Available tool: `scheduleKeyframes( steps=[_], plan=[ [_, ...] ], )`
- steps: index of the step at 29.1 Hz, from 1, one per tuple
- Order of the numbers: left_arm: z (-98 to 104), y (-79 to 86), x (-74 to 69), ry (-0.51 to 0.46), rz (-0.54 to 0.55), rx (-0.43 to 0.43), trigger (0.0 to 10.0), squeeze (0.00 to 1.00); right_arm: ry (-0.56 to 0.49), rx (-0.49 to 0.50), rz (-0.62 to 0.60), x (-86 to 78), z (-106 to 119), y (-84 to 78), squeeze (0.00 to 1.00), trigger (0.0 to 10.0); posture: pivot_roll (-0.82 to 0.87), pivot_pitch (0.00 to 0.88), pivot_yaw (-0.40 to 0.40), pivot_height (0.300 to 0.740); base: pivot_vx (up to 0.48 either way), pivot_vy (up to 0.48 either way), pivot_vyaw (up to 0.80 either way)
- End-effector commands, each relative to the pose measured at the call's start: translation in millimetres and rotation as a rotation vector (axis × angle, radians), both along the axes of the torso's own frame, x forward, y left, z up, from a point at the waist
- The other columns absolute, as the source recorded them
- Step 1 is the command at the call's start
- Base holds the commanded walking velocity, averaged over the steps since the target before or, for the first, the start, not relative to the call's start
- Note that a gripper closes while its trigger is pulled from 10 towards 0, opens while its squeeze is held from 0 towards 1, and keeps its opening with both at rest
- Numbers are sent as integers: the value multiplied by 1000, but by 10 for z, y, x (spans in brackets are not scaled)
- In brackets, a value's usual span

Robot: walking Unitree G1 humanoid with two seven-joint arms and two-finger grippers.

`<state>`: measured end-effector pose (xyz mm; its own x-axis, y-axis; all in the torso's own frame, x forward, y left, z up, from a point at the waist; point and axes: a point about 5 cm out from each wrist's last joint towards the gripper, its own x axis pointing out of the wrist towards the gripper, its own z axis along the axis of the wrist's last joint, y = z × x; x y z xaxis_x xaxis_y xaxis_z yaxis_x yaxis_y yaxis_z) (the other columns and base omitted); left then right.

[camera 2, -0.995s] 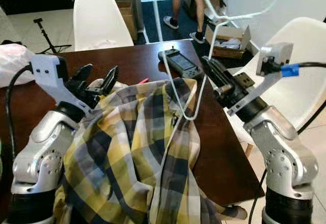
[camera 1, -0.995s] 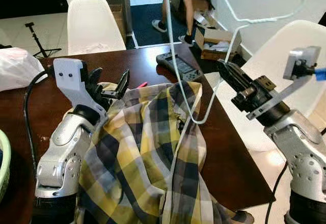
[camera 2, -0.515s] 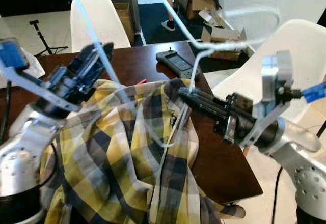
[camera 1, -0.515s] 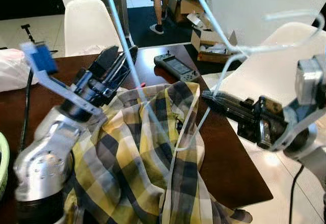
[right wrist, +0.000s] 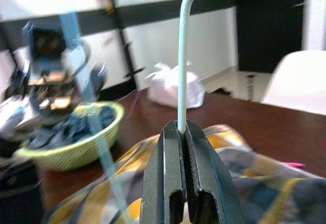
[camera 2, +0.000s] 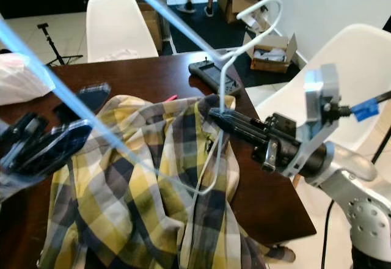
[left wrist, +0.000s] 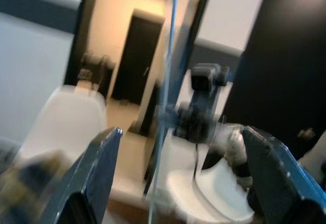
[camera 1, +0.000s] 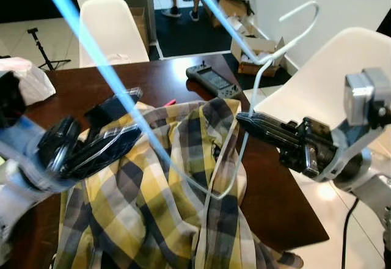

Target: Hang hanger

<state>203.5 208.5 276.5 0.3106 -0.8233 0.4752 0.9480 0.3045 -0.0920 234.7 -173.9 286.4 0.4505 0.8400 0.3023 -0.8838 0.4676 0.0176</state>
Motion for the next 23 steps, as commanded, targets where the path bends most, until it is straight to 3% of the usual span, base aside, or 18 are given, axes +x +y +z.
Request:
scheduleKeyframes(
  steps=[1,11,23],
  plan=[
    [-12,88,-19,12,12,25,10000,0,-9,21,-8,1,21,-19,0,10000,15,144,-1,740,0,0,0],
    [22,156,-113,10,-24,55,10000,0,9,2,20,-26,-25,4,0,10000,23,152,-4,740,0,0,0],
    [152,52,-37,-50,-62,48,10000,0,28,-22,85,-94,-71,94,0,10000,15,153,-1,740,0,0,0]
  ],
)
